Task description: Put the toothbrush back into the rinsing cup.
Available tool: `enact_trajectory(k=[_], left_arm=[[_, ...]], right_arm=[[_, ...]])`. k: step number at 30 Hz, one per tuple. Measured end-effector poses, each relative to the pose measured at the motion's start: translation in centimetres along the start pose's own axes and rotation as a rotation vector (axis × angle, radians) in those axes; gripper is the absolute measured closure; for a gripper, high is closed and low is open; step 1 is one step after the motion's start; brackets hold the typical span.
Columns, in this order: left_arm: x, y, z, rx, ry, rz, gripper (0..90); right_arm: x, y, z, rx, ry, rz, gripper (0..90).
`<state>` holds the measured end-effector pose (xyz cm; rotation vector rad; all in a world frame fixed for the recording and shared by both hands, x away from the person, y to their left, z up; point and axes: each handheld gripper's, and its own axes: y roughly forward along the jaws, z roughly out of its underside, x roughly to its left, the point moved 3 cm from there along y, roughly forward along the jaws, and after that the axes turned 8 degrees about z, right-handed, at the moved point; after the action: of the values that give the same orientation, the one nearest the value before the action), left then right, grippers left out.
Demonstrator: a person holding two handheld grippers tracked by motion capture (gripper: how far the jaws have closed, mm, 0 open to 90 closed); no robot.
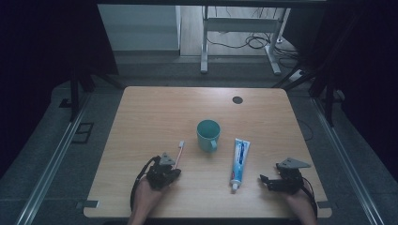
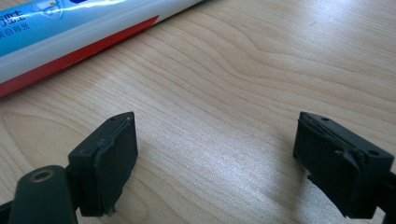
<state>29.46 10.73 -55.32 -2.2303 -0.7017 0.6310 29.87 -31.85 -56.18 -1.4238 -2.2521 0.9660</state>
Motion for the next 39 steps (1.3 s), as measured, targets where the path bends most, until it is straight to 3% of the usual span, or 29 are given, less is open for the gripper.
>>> enact_trajectory(k=[18,24,28,31,39], left_arm=[[2.2,-2.0,1.6,-0.012,-0.052,-0.045,88.7],[2.0,-2.3,1.1,-0.024,-0.047,-0.037,85.5],[1.9,-3.2,0.3,-0.028,-0.039,-0.055,82.7],[2.2,-3.7,0.0,0.000,-0.050,-0.062,78.2],[3.0,-3.4,-0.3,0.143,-0.062,-0.068,75.0]], right_arm=[[0.0,0.0,0.0,0.001,-0.001,0.000,13.4],[0.0,0.0,0.0,0.000,-0.001,0.000,13.4],[0.0,0.0,0.0,-0.001,-0.002,0.000,13.4],[0.0,0.0,0.0,0.000,0.000,0.000,13.4],[0.0,0.0,0.0,0.001,0.000,0.000,13.4]])
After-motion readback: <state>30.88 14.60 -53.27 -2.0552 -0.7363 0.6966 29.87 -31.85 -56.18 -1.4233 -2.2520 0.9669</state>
